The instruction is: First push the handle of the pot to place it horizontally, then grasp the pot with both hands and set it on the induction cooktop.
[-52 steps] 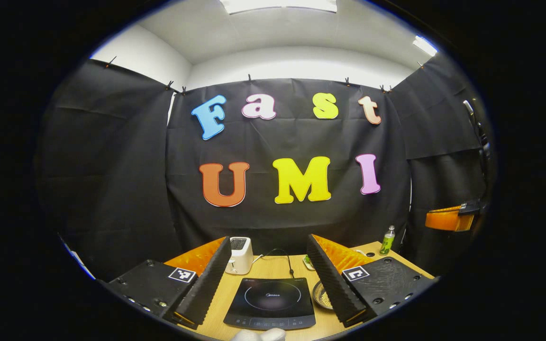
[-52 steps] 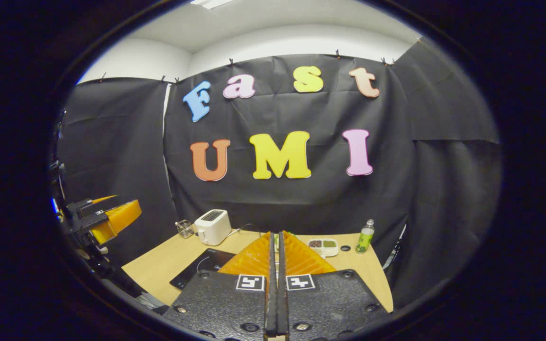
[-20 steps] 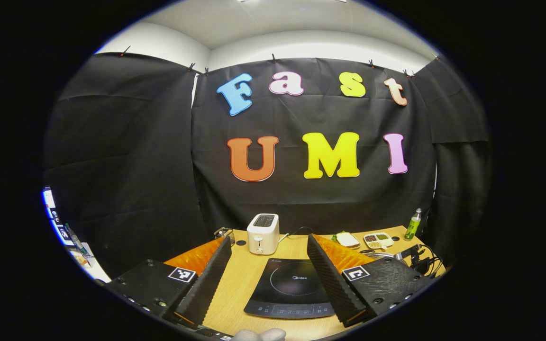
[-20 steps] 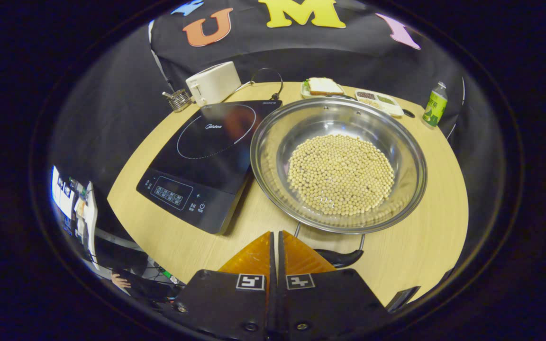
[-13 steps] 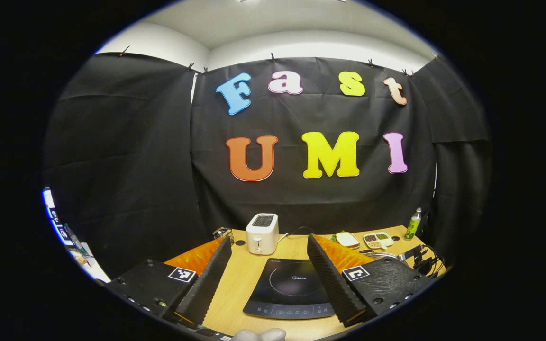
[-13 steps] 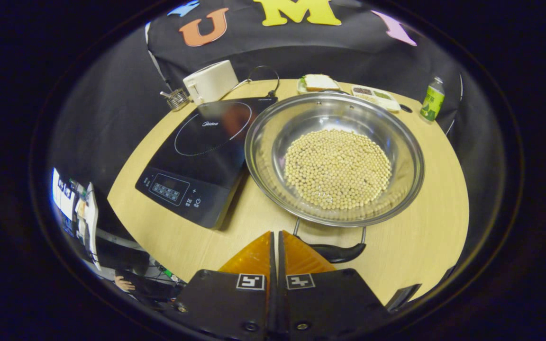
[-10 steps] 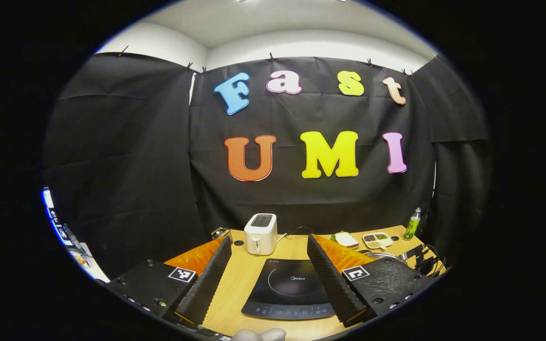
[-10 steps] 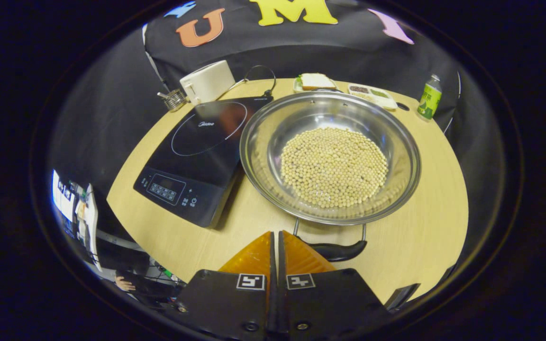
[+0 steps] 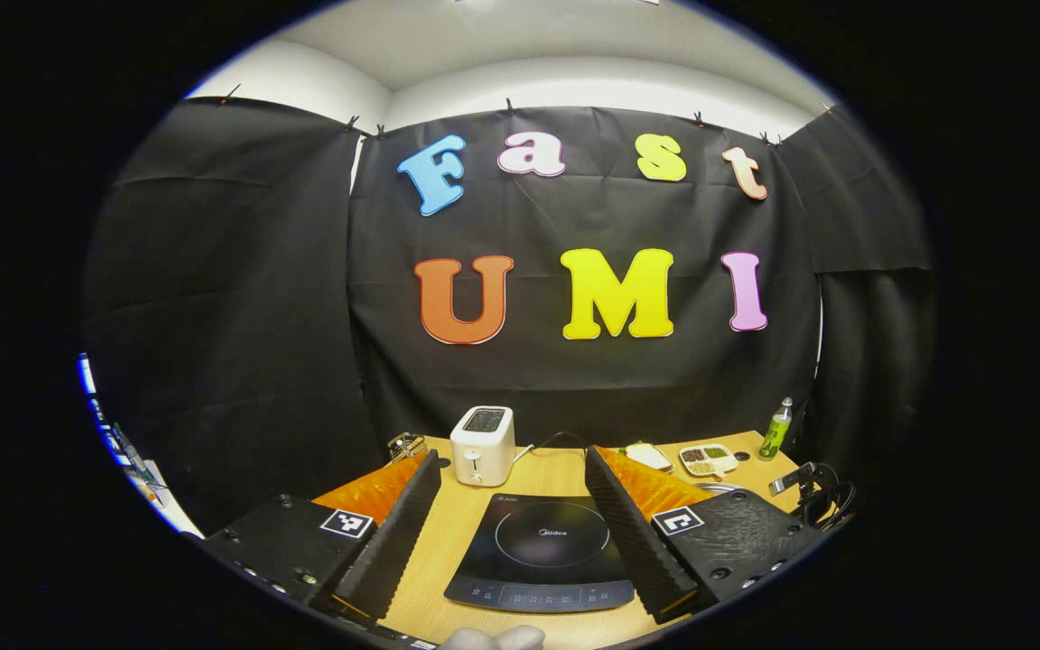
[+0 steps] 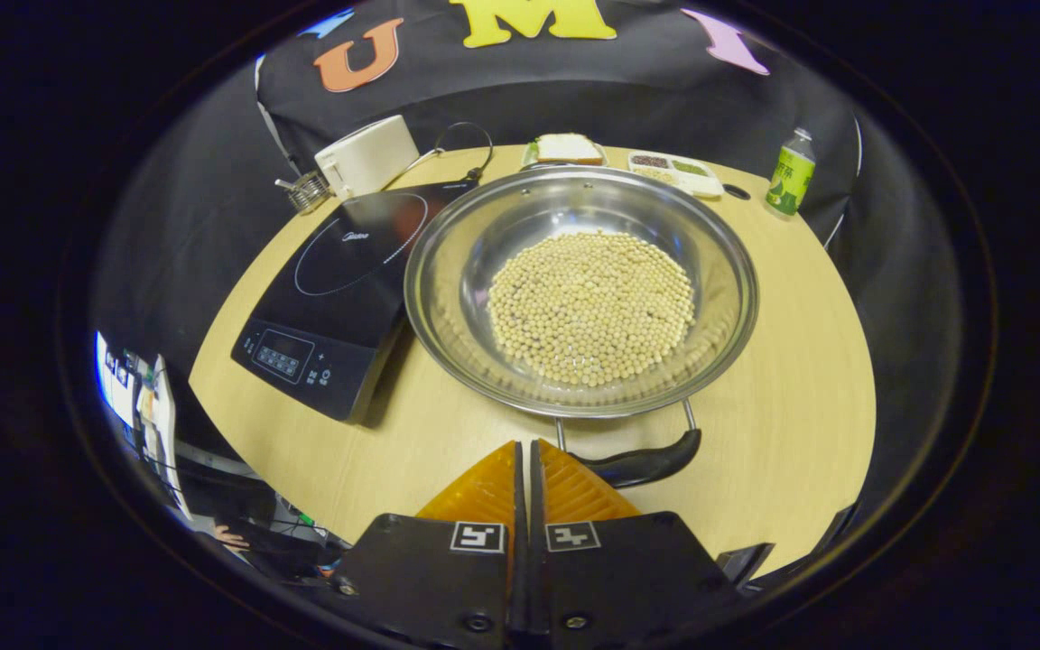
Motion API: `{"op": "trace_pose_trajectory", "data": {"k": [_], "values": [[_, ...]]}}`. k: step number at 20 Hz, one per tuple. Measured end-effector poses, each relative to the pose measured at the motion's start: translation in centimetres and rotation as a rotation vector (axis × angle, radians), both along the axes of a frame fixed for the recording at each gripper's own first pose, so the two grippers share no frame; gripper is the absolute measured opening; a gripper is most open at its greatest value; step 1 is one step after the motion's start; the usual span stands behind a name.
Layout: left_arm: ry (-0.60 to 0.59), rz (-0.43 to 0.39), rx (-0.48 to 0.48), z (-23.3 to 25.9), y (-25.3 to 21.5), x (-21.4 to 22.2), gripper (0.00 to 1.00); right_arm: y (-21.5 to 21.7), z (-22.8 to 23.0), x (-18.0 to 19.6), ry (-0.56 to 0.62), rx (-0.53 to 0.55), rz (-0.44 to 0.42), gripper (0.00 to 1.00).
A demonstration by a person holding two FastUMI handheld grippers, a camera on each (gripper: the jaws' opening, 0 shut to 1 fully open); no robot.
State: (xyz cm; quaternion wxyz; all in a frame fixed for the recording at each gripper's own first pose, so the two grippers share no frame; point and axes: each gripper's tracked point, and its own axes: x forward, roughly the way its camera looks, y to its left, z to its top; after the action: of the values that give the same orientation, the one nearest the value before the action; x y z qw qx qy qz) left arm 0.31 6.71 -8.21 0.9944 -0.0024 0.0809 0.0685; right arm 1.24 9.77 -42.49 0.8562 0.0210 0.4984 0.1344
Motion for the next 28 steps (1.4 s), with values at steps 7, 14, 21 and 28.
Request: {"op": "trace_pose_trajectory", "data": {"k": [7, 14, 21, 28], "values": [[0.004, -0.013, -0.004, -0.2, -0.7, 0.8, 0.97, -4.0, -0.2, 0.7, 0.003, -0.04, -0.025, 0.04], [0.007, -0.013, -0.011, -0.3, -1.2, 1.4, 0.97, -7.5, -0.3, 1.5, 0.004, -0.072, -0.047, 0.04], [0.008, -0.015, -0.008, -0.2, -2.1, 1.7, 0.96, -11.4, -0.1, 2.8, 0.001, -0.101, -0.065, 0.04], [0.019, -0.015, -0.002, -0.5, -3.0, 2.1, 0.96, -14.5, -0.3, 4.7, -0.001, -0.151, -0.05, 0.04]]}}
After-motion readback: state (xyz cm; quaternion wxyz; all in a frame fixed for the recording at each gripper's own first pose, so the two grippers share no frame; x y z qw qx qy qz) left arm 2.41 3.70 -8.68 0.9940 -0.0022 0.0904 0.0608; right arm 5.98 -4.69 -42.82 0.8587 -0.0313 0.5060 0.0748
